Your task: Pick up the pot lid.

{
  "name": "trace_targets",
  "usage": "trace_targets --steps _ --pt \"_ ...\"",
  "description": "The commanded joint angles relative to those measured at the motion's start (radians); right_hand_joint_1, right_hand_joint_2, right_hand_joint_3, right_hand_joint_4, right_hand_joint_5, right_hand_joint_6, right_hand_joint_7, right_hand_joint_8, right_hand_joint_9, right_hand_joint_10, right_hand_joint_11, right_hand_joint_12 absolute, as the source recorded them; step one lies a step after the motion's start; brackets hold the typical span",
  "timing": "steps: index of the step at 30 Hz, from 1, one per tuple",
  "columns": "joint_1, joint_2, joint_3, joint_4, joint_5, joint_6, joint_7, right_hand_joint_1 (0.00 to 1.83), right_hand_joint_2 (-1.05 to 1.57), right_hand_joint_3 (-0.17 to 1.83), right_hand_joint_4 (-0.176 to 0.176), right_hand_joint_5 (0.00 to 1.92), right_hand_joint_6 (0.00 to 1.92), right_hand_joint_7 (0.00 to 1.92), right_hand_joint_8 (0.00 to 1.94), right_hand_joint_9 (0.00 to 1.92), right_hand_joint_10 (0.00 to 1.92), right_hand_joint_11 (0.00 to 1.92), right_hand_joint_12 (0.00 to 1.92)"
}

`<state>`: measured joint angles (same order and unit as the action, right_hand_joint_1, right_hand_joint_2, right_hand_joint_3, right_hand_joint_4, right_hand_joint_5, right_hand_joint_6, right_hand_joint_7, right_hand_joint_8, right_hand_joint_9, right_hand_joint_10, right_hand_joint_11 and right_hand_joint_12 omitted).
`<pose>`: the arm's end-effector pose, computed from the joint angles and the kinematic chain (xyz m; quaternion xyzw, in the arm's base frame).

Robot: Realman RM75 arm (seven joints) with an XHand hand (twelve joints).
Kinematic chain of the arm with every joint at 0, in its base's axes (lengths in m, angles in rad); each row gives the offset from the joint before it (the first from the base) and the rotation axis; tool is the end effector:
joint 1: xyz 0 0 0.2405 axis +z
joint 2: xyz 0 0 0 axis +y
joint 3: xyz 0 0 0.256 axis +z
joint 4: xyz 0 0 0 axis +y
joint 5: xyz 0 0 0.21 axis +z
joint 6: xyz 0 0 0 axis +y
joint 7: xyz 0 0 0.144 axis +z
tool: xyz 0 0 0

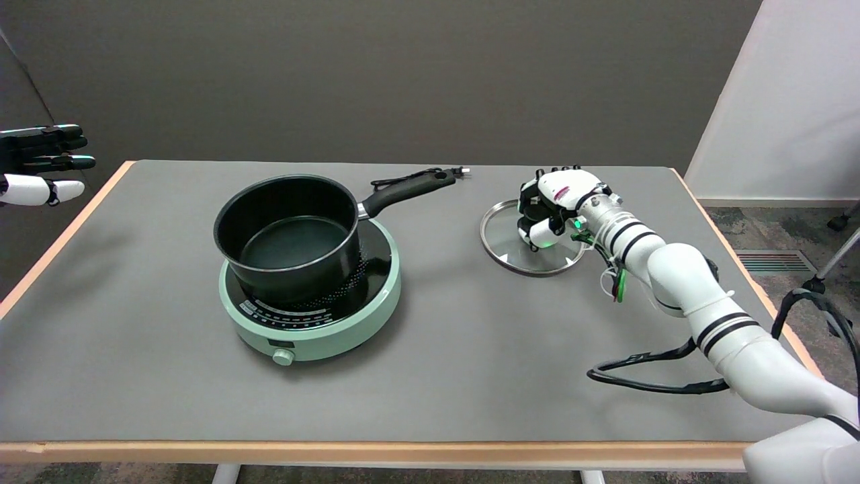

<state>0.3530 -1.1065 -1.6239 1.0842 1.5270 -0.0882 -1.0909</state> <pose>-0.2586 -0.4268 0.4032 0.6726 -0.0516 -0.0539 0.7362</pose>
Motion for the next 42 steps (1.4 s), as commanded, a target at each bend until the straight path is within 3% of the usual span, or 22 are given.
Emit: trace_targets --steps 1,8,11,14,17,19,23,28,42 --pt "0.002 0.006 0.004 0.006 0.002 -0.01 0.0 0.94 0.71 0.88 0.139 0.75 0.67 0.94 0.48 0.87 0.84 0.64 1.47" --pt "0.002 0.013 0.004 0.011 0.002 -0.02 0.0 1.06 0.78 0.92 0.168 0.75 0.72 0.94 0.49 0.87 0.83 0.68 1.49" --pt "0.002 0.013 0.004 0.013 0.002 -0.02 0.0 1.09 0.8 0.92 0.173 0.75 0.75 0.94 0.51 0.86 0.87 0.65 1.6" --pt "0.002 0.013 0.003 0.015 0.002 -0.02 0.0 1.13 0.84 0.87 0.176 0.74 0.78 0.91 0.63 0.83 1.0 0.54 1.83" --pt "0.002 0.013 0.003 0.016 0.002 -0.02 0.0 1.12 0.84 0.91 0.176 0.69 0.87 0.87 0.81 0.79 1.2 0.43 1.92" --pt "0.002 0.013 0.004 0.016 0.002 -0.02 0.0 1.34 1.06 0.27 0.176 0.7 0.91 0.82 1.31 0.82 1.22 0.42 1.92" --pt "0.002 0.013 0.004 0.016 0.002 -0.02 0.0 1.32 1.07 0.32 0.176 0.63 1.09 0.76 1.43 0.76 1.46 0.28 1.92" --pt "0.001 0.013 0.004 0.016 0.002 -0.02 0.0 1.32 1.04 0.4 0.172 0.6 1.12 0.75 1.47 0.76 1.58 0.28 1.92" --pt "-0.016 0.01 0.006 0.015 0.062 -0.003 0.005 1.33 0.96 0.54 0.176 0.61 1.09 0.78 1.47 0.79 1.68 0.43 1.92"
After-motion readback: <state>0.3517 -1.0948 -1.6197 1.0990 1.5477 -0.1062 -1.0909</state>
